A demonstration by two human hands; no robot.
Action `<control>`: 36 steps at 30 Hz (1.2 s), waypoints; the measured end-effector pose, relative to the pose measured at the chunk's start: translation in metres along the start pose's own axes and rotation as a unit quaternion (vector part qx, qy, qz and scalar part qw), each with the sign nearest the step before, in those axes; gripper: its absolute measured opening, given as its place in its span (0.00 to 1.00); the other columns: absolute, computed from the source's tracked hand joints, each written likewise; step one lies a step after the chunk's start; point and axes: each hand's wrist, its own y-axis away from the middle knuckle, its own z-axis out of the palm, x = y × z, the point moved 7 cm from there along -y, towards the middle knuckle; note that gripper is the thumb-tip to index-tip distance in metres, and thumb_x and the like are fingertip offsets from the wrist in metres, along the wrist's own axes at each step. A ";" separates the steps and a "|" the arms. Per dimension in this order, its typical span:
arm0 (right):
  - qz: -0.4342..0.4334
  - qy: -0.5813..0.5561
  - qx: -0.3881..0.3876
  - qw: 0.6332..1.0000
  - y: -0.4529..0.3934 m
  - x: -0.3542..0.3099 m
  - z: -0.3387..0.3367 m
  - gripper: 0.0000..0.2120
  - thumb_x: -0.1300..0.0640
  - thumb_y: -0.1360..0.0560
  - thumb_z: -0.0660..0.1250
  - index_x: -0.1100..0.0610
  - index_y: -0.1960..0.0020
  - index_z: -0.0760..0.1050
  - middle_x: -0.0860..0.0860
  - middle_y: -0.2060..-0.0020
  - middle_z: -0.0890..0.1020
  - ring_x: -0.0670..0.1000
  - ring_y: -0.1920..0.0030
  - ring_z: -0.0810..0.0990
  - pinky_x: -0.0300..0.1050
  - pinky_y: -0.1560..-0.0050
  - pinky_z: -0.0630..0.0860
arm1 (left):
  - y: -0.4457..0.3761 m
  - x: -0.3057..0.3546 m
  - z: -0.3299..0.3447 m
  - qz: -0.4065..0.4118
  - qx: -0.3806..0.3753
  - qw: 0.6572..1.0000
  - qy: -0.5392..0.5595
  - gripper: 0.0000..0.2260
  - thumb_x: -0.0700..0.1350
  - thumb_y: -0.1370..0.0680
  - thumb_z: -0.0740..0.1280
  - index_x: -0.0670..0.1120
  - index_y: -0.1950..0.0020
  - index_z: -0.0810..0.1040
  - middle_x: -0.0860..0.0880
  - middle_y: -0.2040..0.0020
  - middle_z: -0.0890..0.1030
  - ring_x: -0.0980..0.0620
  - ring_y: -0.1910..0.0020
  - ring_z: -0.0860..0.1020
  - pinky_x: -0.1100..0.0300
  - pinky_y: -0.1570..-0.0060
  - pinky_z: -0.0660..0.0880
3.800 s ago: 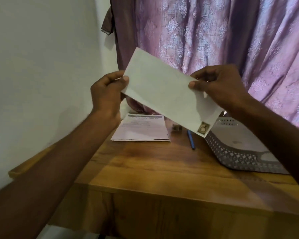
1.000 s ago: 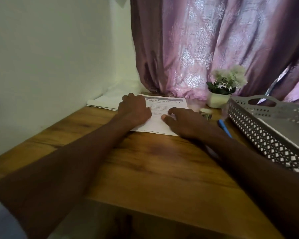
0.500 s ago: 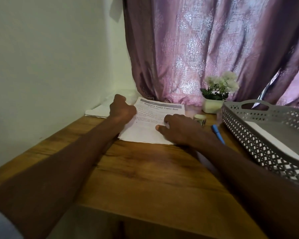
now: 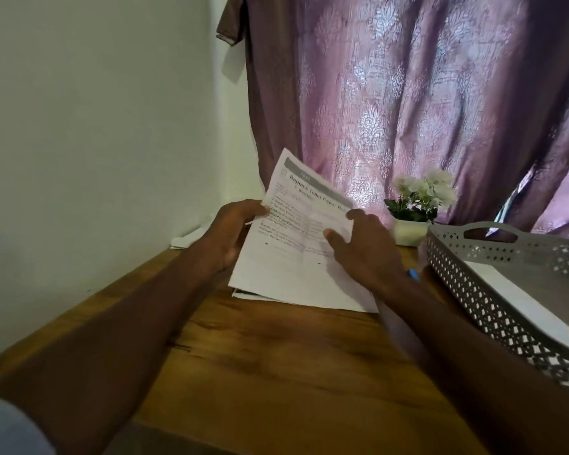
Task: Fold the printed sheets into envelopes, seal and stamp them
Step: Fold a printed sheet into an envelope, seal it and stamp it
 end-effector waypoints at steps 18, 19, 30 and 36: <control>0.203 -0.483 -0.014 0.852 -0.004 0.031 -0.010 0.08 0.56 0.23 0.74 0.60 0.47 0.83 0.54 0.58 0.89 0.58 0.57 0.88 0.53 0.60 0.85 | 0.011 0.010 -0.013 0.081 0.038 0.993 -0.076 0.09 0.48 0.20 0.73 0.42 0.48 0.83 0.41 0.48 0.88 0.39 0.50 0.87 0.51 0.55 0.83; 0.203 -0.485 -0.018 0.851 -0.004 0.030 -0.009 0.08 0.56 0.22 0.74 0.60 0.47 0.83 0.54 0.59 0.89 0.57 0.59 0.89 0.51 0.63 0.84 | 0.011 0.010 -0.015 0.085 0.051 0.992 -0.073 0.09 0.48 0.20 0.73 0.41 0.49 0.83 0.41 0.49 0.88 0.40 0.52 0.87 0.52 0.57 0.83; 0.231 -0.481 -0.017 0.846 0.003 0.032 -0.012 0.08 0.56 0.20 0.71 0.60 0.47 0.82 0.52 0.63 0.88 0.52 0.65 0.87 0.44 0.73 0.80 | 0.014 0.011 -0.014 0.077 0.051 0.995 -0.036 0.15 0.56 0.20 0.71 0.44 0.47 0.84 0.44 0.50 0.89 0.43 0.55 0.88 0.55 0.65 0.83; 0.202 -0.453 0.051 0.867 0.004 0.030 -0.025 0.14 0.54 0.24 0.76 0.65 0.51 0.80 0.56 0.60 0.88 0.55 0.62 0.88 0.43 0.73 0.81 | 0.018 0.013 -0.015 0.099 0.067 0.993 -0.023 0.09 0.46 0.21 0.75 0.40 0.50 0.84 0.42 0.54 0.89 0.45 0.62 0.88 0.61 0.74 0.78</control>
